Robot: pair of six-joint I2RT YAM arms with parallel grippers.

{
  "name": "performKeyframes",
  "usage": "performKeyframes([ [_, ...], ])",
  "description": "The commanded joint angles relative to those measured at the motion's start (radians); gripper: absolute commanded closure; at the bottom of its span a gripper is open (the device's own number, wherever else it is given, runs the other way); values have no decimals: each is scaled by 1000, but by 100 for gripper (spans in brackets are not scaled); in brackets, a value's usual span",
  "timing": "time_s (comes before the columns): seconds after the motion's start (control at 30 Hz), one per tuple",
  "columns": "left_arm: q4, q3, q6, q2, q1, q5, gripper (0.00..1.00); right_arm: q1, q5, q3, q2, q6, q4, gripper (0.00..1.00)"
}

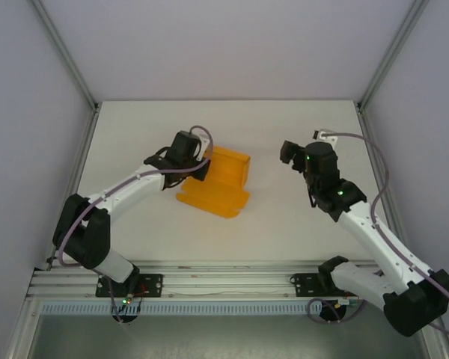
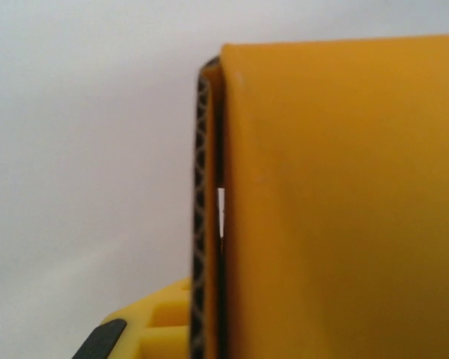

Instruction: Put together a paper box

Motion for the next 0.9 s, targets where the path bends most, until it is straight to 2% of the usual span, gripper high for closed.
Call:
performKeyframes([
  [0.0,-386,105,348,-15,-7,167,100,-13,4,-21,-31,18,-152,0],
  [0.13,-523,192,449,58,-10,69,100,-28,-45,-56,-41,-11,-168,0],
  [0.23,-639,314,448,173,-33,-48,100,-41,-41,-68,-38,-16,-192,0],
  [0.37,-744,451,507,304,-72,-131,100,-57,-24,-80,-37,-31,-215,0],
  [0.5,-845,613,493,473,-110,-213,100,-69,-34,-81,-24,-32,-226,0],
  [0.7,-873,773,405,712,-159,-425,100,-76,-38,-82,7,-26,-231,0],
  [0.87,-789,815,405,788,-208,-440,100,-79,-33,-82,17,-25,-241,0],
])
